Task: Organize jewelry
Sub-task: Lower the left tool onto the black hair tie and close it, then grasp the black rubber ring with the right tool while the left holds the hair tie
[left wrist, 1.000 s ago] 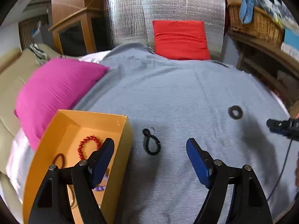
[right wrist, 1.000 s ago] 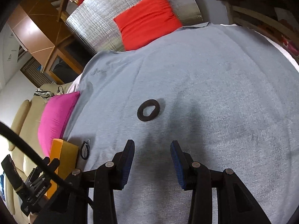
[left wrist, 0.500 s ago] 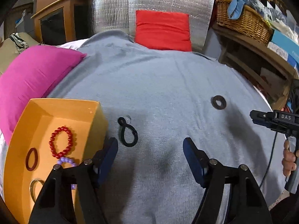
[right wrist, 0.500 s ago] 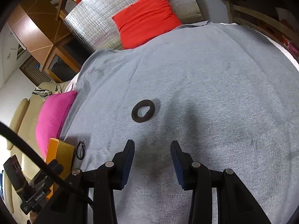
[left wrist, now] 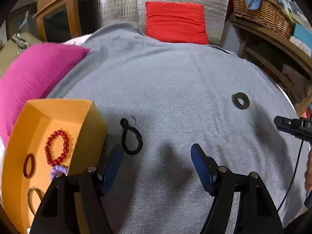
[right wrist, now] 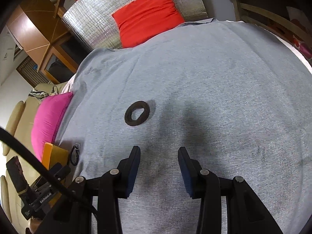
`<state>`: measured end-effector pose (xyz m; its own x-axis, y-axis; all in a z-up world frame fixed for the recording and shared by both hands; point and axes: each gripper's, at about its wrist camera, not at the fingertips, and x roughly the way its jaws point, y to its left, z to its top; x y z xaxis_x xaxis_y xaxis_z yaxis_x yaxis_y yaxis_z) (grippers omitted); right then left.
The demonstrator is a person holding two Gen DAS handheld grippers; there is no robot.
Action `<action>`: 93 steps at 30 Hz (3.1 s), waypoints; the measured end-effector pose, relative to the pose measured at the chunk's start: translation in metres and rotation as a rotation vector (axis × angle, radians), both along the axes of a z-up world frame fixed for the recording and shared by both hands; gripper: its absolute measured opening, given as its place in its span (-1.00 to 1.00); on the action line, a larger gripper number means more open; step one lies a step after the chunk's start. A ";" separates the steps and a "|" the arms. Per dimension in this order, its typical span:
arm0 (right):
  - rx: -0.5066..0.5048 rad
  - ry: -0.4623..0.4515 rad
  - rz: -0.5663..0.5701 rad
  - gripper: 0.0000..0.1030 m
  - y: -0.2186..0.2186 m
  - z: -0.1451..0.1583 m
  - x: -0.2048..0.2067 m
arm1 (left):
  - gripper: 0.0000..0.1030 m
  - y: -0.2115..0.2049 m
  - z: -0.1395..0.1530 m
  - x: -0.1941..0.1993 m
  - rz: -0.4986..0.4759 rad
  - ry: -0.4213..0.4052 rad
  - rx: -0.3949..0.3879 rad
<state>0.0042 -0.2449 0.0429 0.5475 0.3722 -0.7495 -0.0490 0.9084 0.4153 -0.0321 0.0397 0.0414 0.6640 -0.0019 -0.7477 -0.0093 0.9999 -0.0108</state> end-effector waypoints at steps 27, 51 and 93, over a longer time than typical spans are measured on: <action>-0.006 -0.008 0.002 -0.15 0.012 -0.004 0.001 | 0.42 -0.018 0.001 -0.003 -0.035 -0.014 0.098; 0.006 -0.002 0.009 -0.15 0.018 -0.010 0.010 | 0.42 -0.025 -0.010 0.006 -0.052 0.008 0.108; 0.078 -0.065 0.008 -0.15 -0.003 -0.008 0.033 | -0.85 0.015 -0.035 0.049 -0.064 0.053 -0.241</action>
